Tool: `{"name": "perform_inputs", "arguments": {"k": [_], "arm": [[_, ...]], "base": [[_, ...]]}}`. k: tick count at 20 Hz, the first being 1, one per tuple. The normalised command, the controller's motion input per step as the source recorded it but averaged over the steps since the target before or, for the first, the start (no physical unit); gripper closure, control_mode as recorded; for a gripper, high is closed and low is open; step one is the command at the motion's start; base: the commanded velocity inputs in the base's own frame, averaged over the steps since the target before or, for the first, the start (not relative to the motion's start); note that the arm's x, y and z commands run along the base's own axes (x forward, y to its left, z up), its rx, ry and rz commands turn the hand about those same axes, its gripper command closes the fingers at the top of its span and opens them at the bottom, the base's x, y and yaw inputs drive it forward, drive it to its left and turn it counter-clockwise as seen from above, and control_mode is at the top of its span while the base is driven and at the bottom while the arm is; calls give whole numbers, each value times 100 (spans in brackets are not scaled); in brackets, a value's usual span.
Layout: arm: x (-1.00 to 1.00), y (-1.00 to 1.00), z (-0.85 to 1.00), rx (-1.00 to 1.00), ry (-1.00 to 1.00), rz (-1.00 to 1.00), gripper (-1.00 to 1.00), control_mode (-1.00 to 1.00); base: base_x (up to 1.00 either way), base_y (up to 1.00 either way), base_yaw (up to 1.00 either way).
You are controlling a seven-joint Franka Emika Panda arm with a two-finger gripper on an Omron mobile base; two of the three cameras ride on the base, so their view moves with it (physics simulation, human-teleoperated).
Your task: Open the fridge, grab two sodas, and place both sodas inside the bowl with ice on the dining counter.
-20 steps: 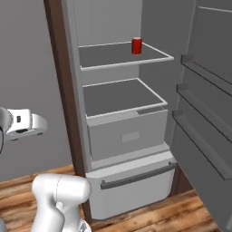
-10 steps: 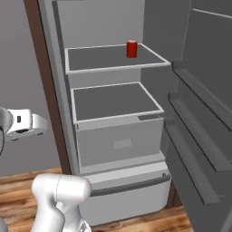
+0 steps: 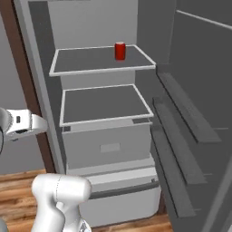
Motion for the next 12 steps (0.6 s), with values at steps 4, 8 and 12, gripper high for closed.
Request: {"name": "perform_inputs", "arguments": {"k": [4,8,12], "arm": [[0,0,0,0,0,0,-100,100],[0,0,0,0,0,0,-100,100],[0,0,0,0,0,0,-100,100]], "base": [[50,-41,9],[57,-27,7],[50,-9,1]]}}
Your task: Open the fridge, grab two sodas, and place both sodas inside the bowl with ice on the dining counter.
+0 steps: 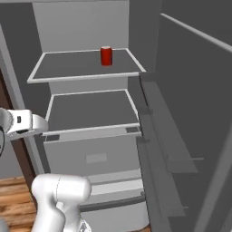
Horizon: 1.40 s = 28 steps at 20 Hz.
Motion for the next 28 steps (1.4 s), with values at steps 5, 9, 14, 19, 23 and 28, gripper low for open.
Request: {"name": "perform_inputs", "arguments": {"k": [5,9,14,19,23,28], "arm": [[0,0,0,0,0,0,-100,100],[0,0,0,0,0,0,-100,100],[2,0,-2,0,-1,0,-100,-100],[-12,-23,20,0,-29,0,-100,-100],[-20,-50,45,1,-38,8,-100,-100],[-4,-45,52,3,-32,8,-100,-100]], "base": [[48,-13,1],[47,-20,1],[21,-3,0],[0,0,0],[0,0,0],[0,0,0]]}}
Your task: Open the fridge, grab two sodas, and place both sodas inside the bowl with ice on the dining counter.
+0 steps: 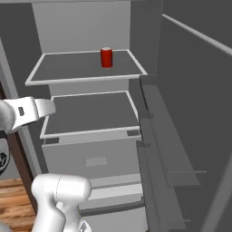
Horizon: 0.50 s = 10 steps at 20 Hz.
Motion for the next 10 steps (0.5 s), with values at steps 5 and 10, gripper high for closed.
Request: {"name": "perform_inputs", "arguments": {"k": [5,10], "arm": [[26,-12,44,4,-20,0,-100,-100],[42,-9,11,3,-10,-2,-100,-100]], "base": [[0,0,0],[0,0,0]]}}
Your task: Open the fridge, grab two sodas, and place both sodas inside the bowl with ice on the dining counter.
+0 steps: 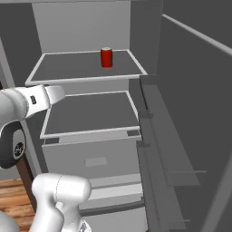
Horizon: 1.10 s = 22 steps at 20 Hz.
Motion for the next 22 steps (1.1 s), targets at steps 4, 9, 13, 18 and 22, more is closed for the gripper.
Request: {"name": "perform_inputs", "arguments": {"k": [4,9,13,18,22], "arm": [[0,-1,0,1,-1,-4,-100,-100],[19,-2,7,9,-2,-4,-100,-100],[44,0,21,13,0,-8,-100,-100],[41,0,19,9,0,-5,-100,-100],[68,0,22,4,0,-5,-100,-100]], "base": [[0,0,0],[0,0,0],[0,0,0],[0,0,0],[0,0,0]]}}
